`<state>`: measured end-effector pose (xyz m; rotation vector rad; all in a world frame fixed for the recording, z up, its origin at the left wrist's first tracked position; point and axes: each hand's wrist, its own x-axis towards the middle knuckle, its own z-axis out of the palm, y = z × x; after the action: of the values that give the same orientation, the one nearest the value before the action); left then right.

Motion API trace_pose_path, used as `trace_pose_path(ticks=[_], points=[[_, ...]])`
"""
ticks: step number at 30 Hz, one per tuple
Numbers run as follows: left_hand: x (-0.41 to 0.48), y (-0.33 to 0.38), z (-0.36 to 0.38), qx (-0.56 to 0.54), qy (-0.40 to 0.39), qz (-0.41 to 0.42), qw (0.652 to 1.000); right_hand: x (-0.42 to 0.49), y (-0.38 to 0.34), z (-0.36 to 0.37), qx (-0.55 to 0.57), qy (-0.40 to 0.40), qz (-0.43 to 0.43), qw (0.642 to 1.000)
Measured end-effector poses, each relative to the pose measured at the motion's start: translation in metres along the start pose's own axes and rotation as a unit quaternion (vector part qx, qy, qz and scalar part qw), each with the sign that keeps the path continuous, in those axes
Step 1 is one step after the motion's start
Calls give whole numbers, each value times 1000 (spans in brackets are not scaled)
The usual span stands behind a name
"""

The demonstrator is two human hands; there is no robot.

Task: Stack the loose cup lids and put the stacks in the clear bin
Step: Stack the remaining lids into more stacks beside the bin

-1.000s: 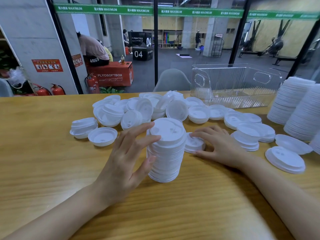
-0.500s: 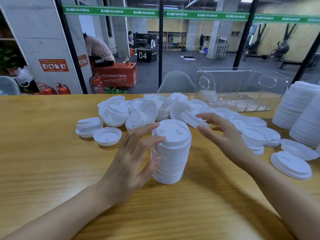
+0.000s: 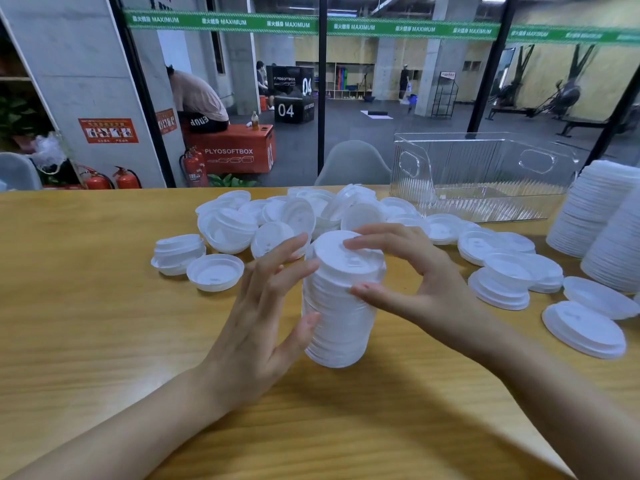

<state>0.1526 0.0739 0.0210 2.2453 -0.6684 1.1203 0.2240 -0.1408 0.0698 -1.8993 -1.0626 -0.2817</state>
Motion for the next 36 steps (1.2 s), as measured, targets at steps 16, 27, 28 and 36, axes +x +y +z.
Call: trace_pose_path(ticks=[16, 27, 28, 36], points=[[-1, 0, -1, 15, -29, -4, 999, 5, 25, -18, 35, 21, 23, 999], [-1, 1, -1, 11, -36, -3, 999, 22, 123, -31, -382, -135, 225, 886], [-1, 1, -1, 11, -37, -2, 999, 25, 125, -28, -395, -135, 221, 882], [0, -2, 0, 12, -37, 2, 999, 38, 141, -21, -451, -120, 207, 860]])
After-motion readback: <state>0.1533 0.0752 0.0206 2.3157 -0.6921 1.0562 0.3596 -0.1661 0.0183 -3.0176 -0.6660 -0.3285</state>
